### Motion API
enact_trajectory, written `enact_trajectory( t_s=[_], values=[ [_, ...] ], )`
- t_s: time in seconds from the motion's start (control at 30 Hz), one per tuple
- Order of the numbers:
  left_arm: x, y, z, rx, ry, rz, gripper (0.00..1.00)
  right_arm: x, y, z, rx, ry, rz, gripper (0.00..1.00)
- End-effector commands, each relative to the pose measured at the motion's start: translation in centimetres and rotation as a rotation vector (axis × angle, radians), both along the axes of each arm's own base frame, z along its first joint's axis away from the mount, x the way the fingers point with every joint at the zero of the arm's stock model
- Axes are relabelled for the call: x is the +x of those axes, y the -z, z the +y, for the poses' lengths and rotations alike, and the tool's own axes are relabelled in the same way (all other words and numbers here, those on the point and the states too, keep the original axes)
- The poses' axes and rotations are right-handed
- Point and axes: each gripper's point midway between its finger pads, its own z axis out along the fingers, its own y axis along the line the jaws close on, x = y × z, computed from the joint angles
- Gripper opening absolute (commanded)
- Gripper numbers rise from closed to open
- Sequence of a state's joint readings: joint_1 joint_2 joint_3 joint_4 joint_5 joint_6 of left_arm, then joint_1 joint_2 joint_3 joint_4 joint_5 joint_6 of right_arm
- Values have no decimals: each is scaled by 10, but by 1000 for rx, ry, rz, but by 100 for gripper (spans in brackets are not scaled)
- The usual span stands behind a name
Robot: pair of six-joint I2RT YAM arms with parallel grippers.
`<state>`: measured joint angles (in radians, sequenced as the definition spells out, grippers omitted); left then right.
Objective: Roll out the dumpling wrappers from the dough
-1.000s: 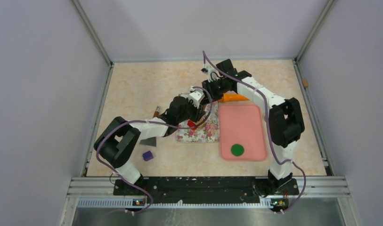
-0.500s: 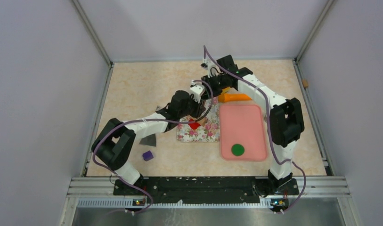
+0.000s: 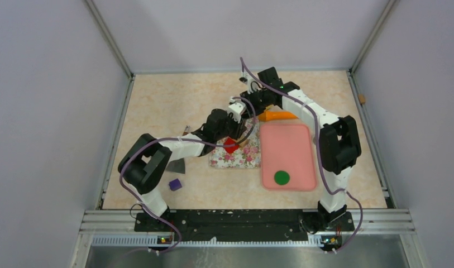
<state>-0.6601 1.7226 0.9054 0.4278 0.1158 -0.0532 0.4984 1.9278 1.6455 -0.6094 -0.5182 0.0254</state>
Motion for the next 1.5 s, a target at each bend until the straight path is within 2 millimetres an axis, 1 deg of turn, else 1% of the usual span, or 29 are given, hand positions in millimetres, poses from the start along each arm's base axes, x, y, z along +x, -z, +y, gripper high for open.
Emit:
enact_trajectory(
  t_s=[0.0, 0.13, 0.23, 0.3, 0.37, 0.43, 0.47, 0.6, 0.63, 0.7, 0.77, 0.8, 0.87, 0.93, 1.03, 1.13, 1.33, 1.47],
  values=[
    [9, 29, 4, 14, -37, 26, 0, -22, 23, 4, -37, -48, 67, 0],
    [14, 38, -2, 10, -37, 47, 0, -22, 34, -1, -71, -31, 77, 0],
    [21, 39, -8, 2, -39, 49, 0, -18, 39, -5, -99, -39, 51, 0],
    [27, 41, -12, 4, -43, 52, 0, -15, 39, -7, -112, -30, 38, 0],
    [33, 37, -15, 3, -45, 39, 0, -12, 34, -7, -112, -26, 24, 0],
    [37, 26, -18, -5, -34, 21, 0, -8, 22, -6, -94, -22, 6, 0],
    [38, 21, -20, -10, -26, 17, 0, -5, 11, -4, -76, -21, -11, 0],
    [41, -19, -23, -41, -2, -26, 0, -3, -33, 1, 10, -34, -49, 0],
    [41, -30, -23, -47, 4, -41, 0, -6, -47, 3, 46, -50, -58, 0],
    [38, -52, -22, -58, 13, -73, 0, -19, -69, 11, 133, -74, -19, 0],
    [34, -69, -18, -63, 20, -94, 0, -32, -84, 17, 204, -107, 11, 0],
    [31, -74, -17, -65, 23, -97, 0, -38, -88, 19, 228, -117, 30, 0],
    [23, -78, -13, -59, 32, -89, 0, -46, -86, 21, 255, -126, 67, 0],
    [15, -73, -7, -41, 35, -69, 0, -50, -77, 21, 258, -125, 94, 0],
    [7, -57, 4, -14, 13, -43, 0, -52, -63, 23, 250, -122, 120, 0],
    [1, -43, 11, 4, 4, -23, 0, -53, -50, 27, 228, -118, 137, 0],
    [-4, -26, 21, 7, -25, 11, 0, -58, -31, 33, 192, -138, 166, 0],
    [-11, -5, 29, 26, -36, 36, 0, -65, -7, 35, 146, -155, 184, 0]
  ],
)
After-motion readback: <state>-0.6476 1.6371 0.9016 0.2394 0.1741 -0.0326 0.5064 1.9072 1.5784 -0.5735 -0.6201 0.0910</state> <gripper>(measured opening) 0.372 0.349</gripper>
